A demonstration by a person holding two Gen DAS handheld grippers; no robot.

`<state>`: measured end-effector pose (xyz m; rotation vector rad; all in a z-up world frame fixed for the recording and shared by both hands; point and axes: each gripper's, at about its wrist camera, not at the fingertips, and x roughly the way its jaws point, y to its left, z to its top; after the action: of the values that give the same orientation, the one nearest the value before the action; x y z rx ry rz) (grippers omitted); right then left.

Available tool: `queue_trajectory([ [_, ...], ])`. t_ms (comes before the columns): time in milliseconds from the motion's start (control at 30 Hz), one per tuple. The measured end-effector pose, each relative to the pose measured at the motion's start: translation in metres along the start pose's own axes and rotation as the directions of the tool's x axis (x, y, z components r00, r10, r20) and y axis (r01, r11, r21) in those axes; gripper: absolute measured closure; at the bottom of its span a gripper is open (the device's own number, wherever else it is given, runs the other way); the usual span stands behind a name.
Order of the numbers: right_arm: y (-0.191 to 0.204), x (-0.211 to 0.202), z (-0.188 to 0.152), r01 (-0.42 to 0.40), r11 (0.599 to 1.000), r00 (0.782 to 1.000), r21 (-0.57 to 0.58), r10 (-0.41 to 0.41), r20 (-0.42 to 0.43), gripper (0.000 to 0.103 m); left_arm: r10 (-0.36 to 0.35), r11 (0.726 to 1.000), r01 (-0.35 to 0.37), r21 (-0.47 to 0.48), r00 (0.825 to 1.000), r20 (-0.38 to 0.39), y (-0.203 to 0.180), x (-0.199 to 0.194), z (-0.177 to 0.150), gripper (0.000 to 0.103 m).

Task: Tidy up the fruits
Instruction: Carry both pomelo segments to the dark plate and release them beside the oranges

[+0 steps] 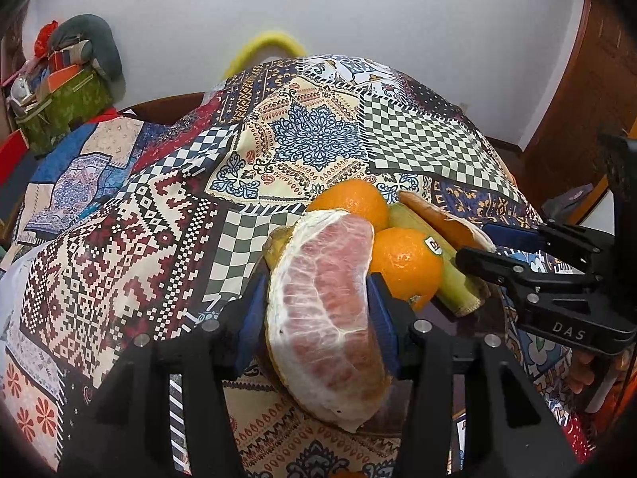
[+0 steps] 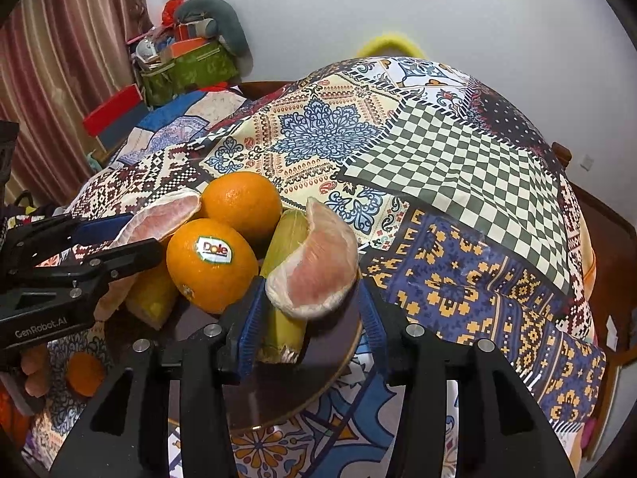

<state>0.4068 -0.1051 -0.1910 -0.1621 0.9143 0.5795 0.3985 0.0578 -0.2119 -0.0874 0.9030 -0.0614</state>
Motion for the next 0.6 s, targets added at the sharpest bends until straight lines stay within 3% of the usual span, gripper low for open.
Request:
queue_trajectory([
  [600,0.005,-0.035,-0.004,0.032,0.999,0.999,0.010,-0.032,0.041,0.060,0.012,1.000,-0.012,-0.004,1.000,0.004,-0.004,-0.027,-0.002,0.051],
])
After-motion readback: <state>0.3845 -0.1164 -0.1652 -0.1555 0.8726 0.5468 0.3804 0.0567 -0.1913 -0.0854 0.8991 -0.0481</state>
